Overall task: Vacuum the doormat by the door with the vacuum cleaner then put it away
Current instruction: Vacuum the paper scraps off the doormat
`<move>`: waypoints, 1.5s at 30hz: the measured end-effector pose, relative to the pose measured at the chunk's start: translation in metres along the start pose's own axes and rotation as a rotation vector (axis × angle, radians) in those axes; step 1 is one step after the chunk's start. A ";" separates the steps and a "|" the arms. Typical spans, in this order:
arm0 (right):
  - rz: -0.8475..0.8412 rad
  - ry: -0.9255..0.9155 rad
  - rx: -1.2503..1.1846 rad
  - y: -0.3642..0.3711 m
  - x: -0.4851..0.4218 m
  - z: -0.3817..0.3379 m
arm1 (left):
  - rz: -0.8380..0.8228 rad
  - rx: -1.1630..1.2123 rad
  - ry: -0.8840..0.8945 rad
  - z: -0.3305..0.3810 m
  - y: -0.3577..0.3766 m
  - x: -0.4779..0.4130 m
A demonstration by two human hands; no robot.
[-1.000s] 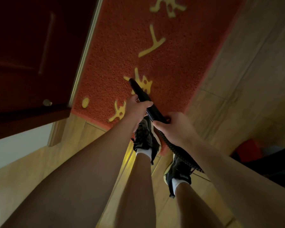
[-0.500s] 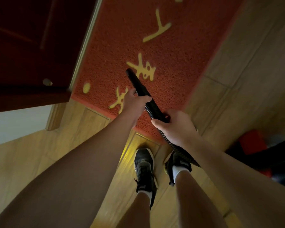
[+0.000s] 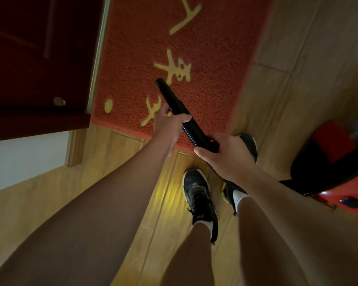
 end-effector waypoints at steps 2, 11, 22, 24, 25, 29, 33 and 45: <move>0.016 0.018 0.018 -0.001 0.013 0.007 | -0.010 0.001 0.013 -0.004 0.004 0.008; 0.019 0.059 0.001 0.002 0.059 0.050 | -0.028 0.022 0.034 -0.038 0.026 0.038; -0.003 0.033 0.012 -0.001 0.106 0.104 | -0.008 -0.026 0.073 -0.072 0.064 0.087; -0.009 0.025 -0.001 -0.006 0.118 0.121 | -0.014 -0.031 0.074 -0.080 0.079 0.098; -0.013 0.026 -0.019 -0.008 0.125 0.131 | -0.022 -0.033 0.081 -0.083 0.088 0.103; -0.001 0.039 -0.079 -0.019 0.150 0.169 | -0.041 -0.081 0.099 -0.098 0.123 0.127; -0.023 0.046 -0.112 -0.022 0.172 0.206 | -0.052 -0.105 0.122 -0.112 0.152 0.150; -0.007 0.111 -0.090 -0.045 0.220 0.292 | -0.063 -0.128 0.146 -0.155 0.225 0.200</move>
Point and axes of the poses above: each hand's wrist, its own x-axis away from the middle knuckle, its own y-axis out of the palm, z = x × y, the point moved 10 cm from there along -x, towards the middle knuckle, and after that the axes turned 2 degrees about y, right-handed, at the moved point
